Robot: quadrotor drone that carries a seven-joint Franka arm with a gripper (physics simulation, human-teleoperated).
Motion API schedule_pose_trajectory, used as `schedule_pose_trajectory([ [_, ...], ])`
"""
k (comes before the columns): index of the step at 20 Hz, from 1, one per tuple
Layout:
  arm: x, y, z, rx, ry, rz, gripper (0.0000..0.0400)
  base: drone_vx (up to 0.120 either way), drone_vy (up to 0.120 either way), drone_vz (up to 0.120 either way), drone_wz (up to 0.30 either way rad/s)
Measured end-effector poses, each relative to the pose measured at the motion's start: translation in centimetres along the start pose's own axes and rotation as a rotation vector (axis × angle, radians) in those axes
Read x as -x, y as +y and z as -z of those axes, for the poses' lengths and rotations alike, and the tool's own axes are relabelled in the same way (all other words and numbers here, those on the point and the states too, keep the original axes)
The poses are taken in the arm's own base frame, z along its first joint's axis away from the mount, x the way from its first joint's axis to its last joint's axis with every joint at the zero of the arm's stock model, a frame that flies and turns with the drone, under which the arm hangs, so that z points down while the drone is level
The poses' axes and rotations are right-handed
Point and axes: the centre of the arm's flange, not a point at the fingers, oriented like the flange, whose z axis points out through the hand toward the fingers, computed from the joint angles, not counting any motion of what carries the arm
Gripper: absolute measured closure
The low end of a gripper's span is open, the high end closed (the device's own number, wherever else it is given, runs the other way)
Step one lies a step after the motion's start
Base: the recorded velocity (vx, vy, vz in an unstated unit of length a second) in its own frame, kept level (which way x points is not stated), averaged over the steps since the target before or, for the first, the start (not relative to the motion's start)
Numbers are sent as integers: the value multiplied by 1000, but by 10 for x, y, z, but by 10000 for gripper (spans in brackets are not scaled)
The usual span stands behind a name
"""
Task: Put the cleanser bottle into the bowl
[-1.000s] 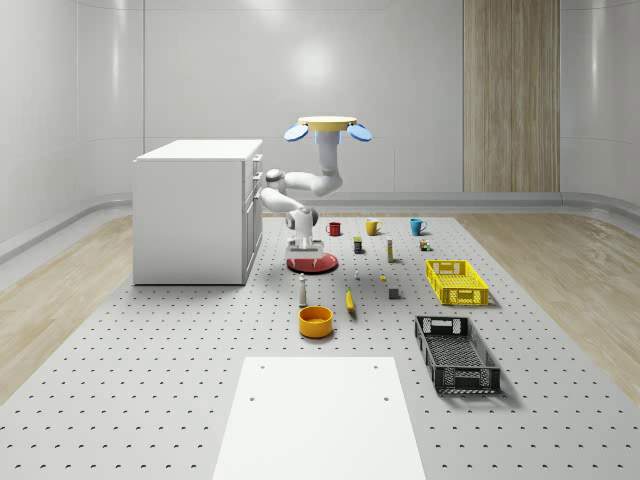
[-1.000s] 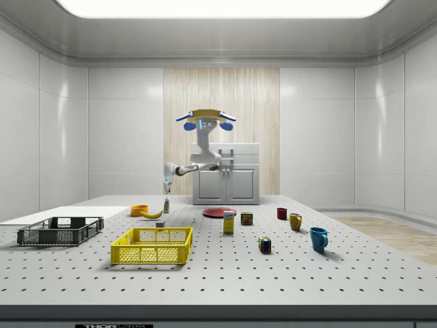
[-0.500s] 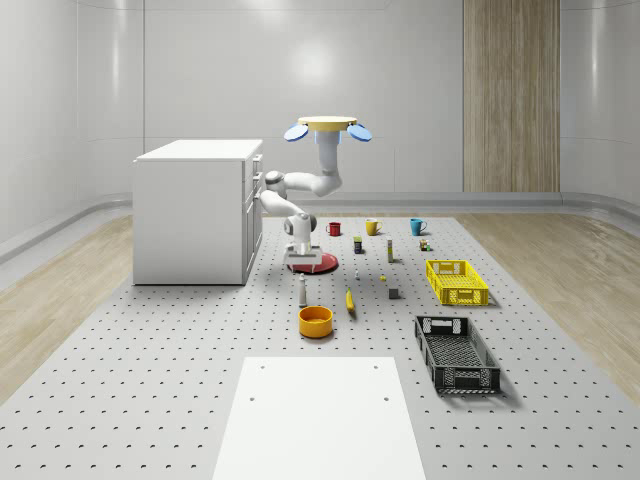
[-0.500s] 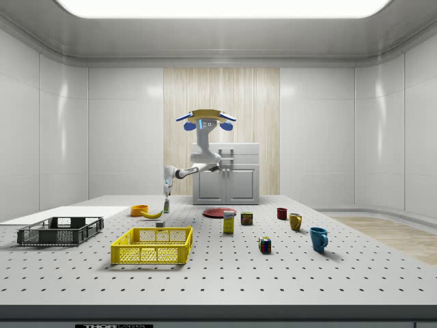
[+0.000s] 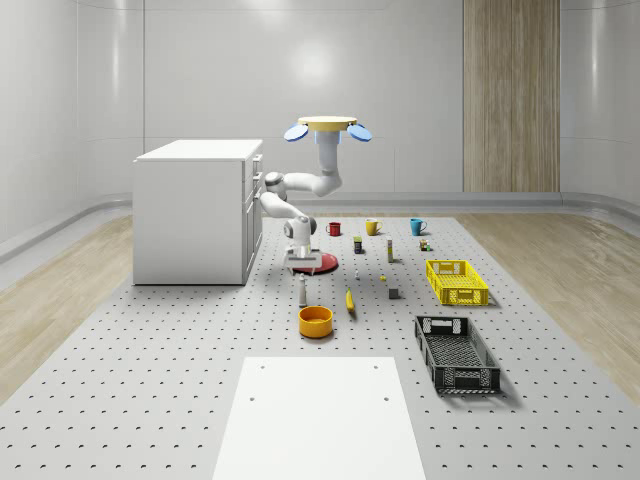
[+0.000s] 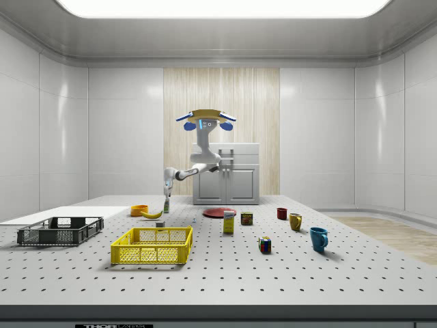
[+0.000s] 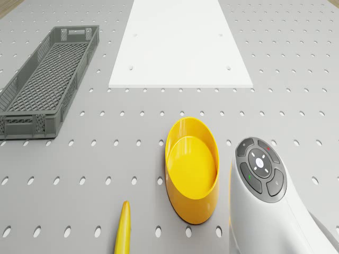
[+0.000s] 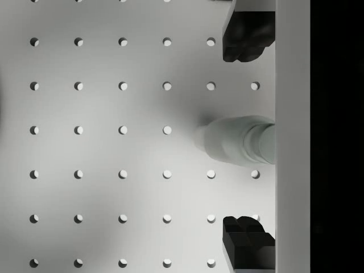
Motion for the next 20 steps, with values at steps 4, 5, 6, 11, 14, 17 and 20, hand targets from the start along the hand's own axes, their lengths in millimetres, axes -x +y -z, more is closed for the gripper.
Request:
schedule_pose_trajectory([
  [4, -2, -3, -2, 0, 0, 0, 0, 0, 0, 0, 0],
  [5, -2, -4, -3, 0, 0, 0, 0, 0, 0, 0, 0],
  [6, -2, -4, -3, 0, 0, 0, 0, 0, 0, 0, 0],
  [11, -3, -5, -8, 0, 0, 0, 0, 0, 0, 0, 0],
  [14, -3, -5, -9, 0, 0, 0, 108, 0, 0, 0, 0],
  [17, -3, -5, -10, 0, 0, 0, 196, 0, 0, 0, 0],
  [20, -3, -6, -10, 0, 0, 0, 237, 0, 0, 0, 0],
])
